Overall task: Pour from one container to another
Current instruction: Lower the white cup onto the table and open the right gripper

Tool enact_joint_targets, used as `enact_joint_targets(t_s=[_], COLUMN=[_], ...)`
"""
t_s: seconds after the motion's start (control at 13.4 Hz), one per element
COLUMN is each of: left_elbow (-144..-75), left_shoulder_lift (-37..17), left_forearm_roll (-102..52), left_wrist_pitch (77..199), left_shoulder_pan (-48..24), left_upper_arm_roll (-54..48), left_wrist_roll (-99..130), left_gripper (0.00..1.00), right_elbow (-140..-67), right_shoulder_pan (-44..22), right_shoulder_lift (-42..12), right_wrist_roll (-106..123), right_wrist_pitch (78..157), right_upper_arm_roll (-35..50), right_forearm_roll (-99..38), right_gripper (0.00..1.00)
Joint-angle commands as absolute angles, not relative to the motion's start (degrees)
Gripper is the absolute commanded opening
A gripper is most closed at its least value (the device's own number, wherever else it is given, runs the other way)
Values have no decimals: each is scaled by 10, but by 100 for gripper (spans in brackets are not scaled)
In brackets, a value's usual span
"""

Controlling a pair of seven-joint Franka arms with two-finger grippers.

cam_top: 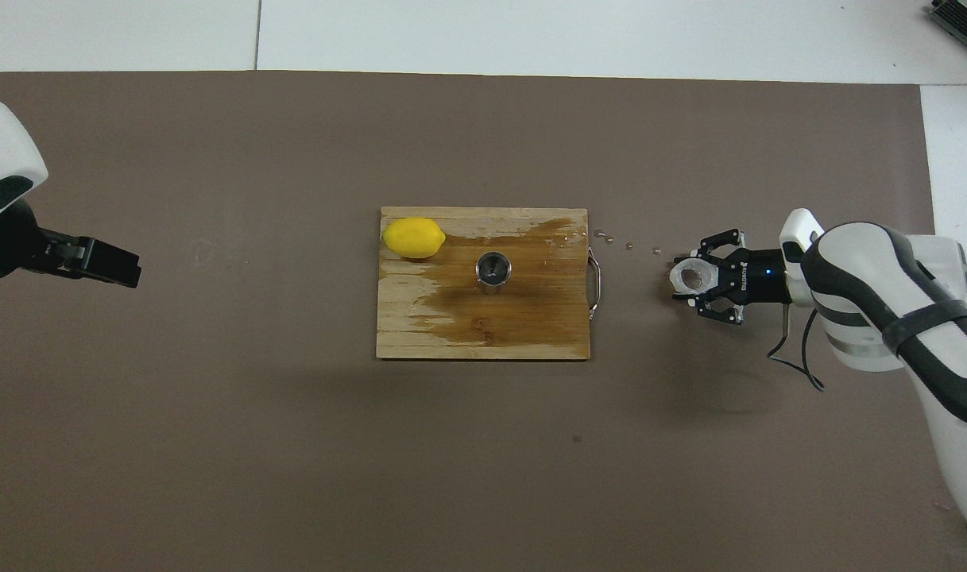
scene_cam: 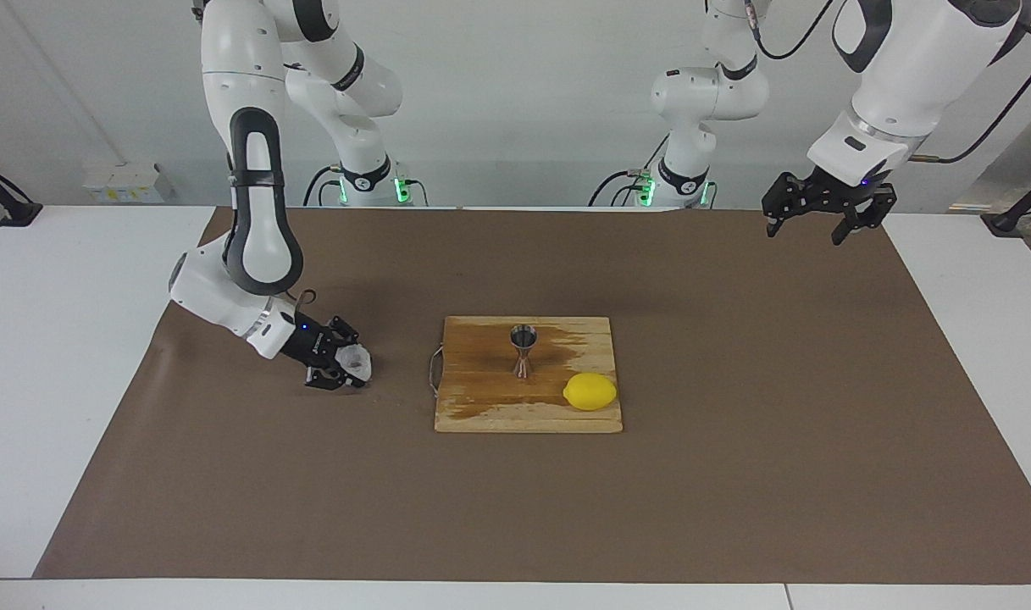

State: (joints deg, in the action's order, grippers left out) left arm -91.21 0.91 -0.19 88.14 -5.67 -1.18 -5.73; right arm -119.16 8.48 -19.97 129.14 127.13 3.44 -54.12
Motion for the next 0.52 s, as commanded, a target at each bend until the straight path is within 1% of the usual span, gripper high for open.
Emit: enact_joint_targets(t_s=[0.0, 0.07, 0.22, 0.37, 0.45], left_elbow=[-907, -907, -907, -907, -907], left_shoulder_lift=[13, 13, 13, 13, 13], left_forearm_roll=[-9, -9, -9, -9, -9], left_wrist_pitch=[871, 871, 871, 871, 871], left_shoulder_pan=[-54, -54, -54, -54, -54], left_upper_arm_roll=[-11, -11, -11, -11, -11], left_wrist_roll=[-55, -55, -55, -55, -55], left_gripper=[100, 100, 100, 100, 100], right_elbow=[-1191, -1191, -1189, -1179, -1172], right_shoulder_pan=[91, 90, 89, 88, 91], right_shoulder_lift=[-184, -166, -125, -86, -77], right_wrist_roll=[1296, 1281, 1192, 1086, 1031], right_wrist_pitch=[1257, 1257, 1252, 1225, 1215], right_upper_arm_roll=[38, 37, 37, 37, 37], right_forearm_roll=[-542, -521, -434, -348, -314], right_gripper=[100, 100, 100, 100, 100])
